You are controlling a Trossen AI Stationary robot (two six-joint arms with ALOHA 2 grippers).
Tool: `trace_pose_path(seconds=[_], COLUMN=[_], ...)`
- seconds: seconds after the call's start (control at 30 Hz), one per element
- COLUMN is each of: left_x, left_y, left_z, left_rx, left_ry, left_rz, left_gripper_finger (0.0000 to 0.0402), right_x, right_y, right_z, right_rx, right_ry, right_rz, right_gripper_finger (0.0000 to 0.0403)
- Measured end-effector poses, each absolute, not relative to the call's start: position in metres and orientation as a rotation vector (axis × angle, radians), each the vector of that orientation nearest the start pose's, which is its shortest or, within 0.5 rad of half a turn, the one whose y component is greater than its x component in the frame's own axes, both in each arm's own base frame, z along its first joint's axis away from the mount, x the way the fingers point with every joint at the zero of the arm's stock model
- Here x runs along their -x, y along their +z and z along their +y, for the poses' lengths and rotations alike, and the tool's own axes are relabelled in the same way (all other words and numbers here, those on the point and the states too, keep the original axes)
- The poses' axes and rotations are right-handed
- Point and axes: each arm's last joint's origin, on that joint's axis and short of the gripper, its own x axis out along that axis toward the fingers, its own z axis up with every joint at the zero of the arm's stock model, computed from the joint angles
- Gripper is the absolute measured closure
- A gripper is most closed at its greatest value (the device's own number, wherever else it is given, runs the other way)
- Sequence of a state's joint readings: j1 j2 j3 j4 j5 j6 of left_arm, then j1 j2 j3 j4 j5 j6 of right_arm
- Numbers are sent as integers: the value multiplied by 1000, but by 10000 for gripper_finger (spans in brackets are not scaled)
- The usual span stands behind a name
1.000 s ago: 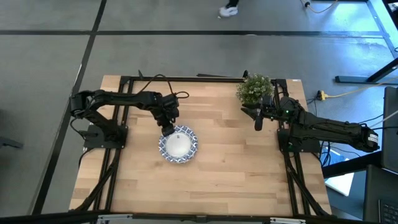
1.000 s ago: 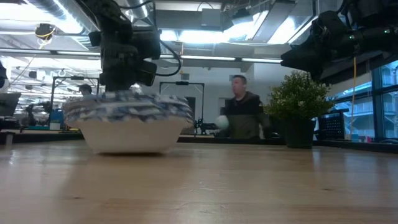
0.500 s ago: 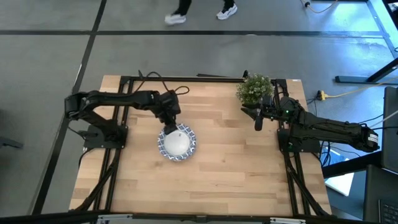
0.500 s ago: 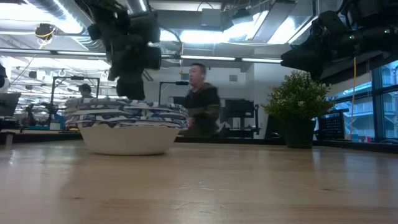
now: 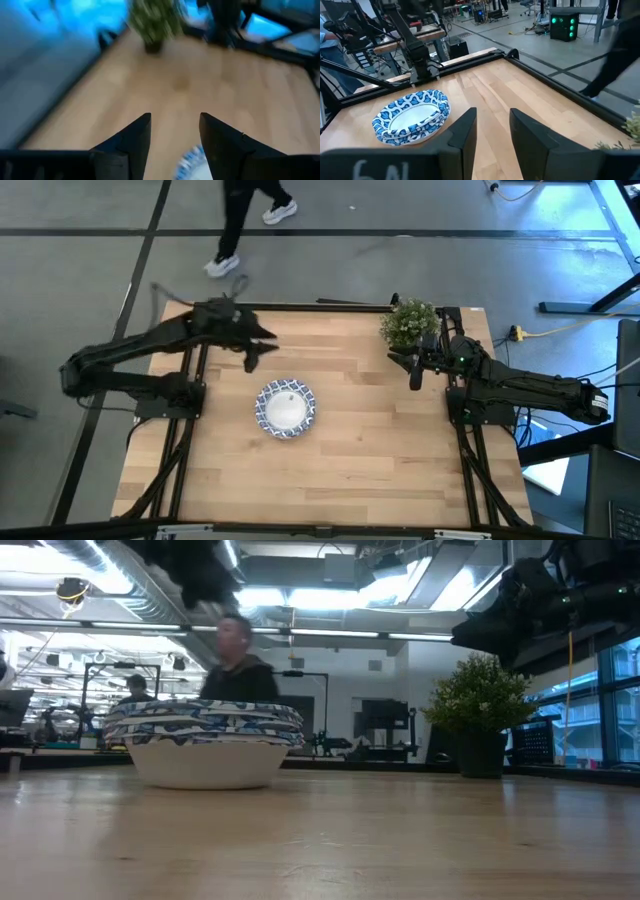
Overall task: Nest bowls inside each other
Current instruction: Return to Home Position
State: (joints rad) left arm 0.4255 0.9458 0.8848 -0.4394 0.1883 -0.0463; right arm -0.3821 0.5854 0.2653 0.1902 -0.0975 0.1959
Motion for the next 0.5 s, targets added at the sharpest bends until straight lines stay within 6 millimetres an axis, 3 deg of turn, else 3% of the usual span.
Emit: trace_pose_path(seconds=[0.27, 0.5], left_x=[-133, -116], left_y=[352, 355], left_z=[55, 35], left_rx=[47, -61], left_ry=[366, 99], left_rz=[263, 209], left_gripper_finger=[240, 240], right_x=[-128, -113], right_y=[230, 242], right_z=[-48, -41], right_rx=[-177, -141], right_ry=[-286, -218], right_rz=[-5, -113], right_gripper_finger=[286, 286])
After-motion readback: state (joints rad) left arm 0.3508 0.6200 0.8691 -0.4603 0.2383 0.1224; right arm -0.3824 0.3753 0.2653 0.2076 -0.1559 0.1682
